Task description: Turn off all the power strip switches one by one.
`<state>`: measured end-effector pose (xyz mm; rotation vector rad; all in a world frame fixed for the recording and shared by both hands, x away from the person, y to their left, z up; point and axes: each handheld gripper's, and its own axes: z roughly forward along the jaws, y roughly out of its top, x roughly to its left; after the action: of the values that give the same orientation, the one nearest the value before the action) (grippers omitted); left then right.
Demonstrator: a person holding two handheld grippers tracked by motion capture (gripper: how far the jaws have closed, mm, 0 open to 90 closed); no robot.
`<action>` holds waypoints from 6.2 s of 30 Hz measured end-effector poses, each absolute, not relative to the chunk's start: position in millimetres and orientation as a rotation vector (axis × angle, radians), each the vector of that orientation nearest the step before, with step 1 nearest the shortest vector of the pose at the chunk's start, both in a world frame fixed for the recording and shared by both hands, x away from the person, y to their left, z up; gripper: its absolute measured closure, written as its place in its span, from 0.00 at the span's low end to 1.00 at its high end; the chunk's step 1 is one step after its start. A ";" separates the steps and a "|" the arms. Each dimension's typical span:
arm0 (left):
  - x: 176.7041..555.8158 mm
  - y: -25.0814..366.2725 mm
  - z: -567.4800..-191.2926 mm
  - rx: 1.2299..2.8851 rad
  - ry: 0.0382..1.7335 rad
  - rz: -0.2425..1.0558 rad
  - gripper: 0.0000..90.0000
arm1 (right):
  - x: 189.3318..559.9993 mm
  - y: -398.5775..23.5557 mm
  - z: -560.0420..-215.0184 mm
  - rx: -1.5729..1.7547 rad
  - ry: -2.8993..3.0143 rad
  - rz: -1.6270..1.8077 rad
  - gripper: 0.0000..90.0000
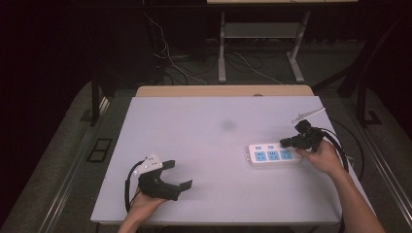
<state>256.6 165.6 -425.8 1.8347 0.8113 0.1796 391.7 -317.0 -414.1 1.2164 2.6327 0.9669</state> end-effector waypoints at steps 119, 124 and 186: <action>258.1 166.3 -426.8 1.850 0.808 0.189 0.00 | 397.9 -280.9 -406.6 1.189 2.714 0.997 1.00; 258.1 166.5 -426.7 1.849 0.809 0.194 0.00 | 397.4 -280.8 -411.7 1.197 2.721 0.984 1.00; 258.6 165.8 -427.7 1.846 0.811 0.184 0.00 | 394.8 -287.4 -418.8 1.252 2.668 1.093 1.00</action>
<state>258.6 165.8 -427.7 1.8458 0.8107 0.1842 394.8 -287.4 -418.8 1.2519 2.6681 1.0930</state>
